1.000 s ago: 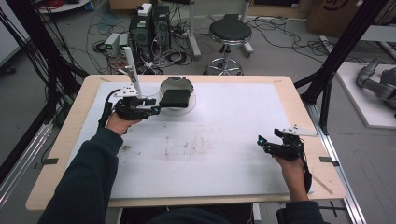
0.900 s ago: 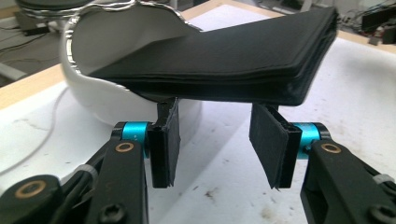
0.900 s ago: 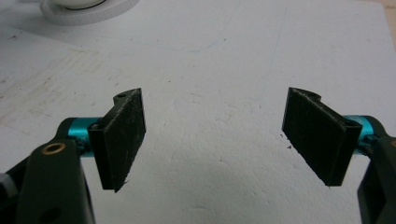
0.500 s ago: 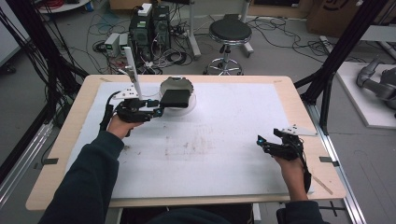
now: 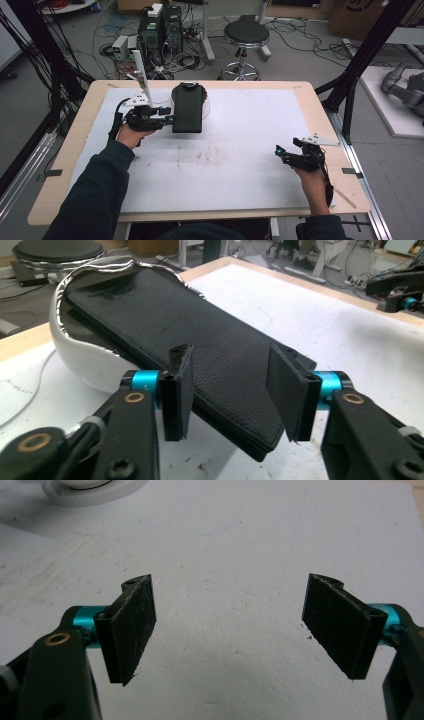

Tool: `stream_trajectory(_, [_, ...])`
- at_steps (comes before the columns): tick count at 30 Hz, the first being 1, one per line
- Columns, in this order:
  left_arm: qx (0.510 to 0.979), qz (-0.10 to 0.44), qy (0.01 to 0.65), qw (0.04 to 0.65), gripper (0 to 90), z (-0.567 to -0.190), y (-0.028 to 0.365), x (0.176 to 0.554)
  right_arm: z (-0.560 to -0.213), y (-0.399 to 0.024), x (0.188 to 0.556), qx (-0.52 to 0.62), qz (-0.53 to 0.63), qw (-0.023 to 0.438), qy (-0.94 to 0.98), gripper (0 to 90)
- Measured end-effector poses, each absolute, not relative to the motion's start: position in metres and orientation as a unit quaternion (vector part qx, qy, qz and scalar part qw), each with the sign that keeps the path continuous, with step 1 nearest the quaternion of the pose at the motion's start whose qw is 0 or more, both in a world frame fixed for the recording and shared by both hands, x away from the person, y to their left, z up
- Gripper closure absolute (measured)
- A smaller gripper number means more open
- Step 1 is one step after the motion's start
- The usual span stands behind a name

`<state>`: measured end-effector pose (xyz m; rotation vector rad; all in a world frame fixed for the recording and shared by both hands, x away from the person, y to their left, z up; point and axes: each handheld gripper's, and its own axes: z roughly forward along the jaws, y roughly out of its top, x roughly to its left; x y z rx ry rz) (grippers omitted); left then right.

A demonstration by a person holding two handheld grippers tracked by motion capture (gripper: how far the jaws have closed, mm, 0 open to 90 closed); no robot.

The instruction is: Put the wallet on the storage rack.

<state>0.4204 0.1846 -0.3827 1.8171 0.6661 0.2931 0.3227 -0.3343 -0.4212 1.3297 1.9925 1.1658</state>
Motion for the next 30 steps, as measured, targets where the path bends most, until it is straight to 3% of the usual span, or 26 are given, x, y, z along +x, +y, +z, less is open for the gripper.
stream_trajectory(7, [0.766,0.151,0.286,0.556,33.7,-0.392,0.187,0.408,-0.421,-0.334,0.323,0.486,0.425,0.235,0.727,21.7])
stream_trajectory(14, [0.783,0.149,0.263,0.545,26.2,-0.411,0.179,0.397,-0.421,-0.333,0.323,0.484,0.425,0.237,0.727,21.7])
stream_trajectory(23, [0.806,0.162,0.273,0.500,26.3,-0.428,0.169,0.401,-0.421,-0.334,0.323,0.484,0.426,0.236,0.727,21.7])
stream_trajectory(28, [0.797,0.162,0.275,0.513,39.9,-0.427,0.169,0.402,-0.421,-0.334,0.324,0.484,0.425,0.235,0.728,21.7])
stream_trajectory(30, [0.797,0.164,0.277,0.510,41.0,-0.427,0.168,0.402,-0.422,-0.333,0.324,0.483,0.424,0.235,0.729,21.7])
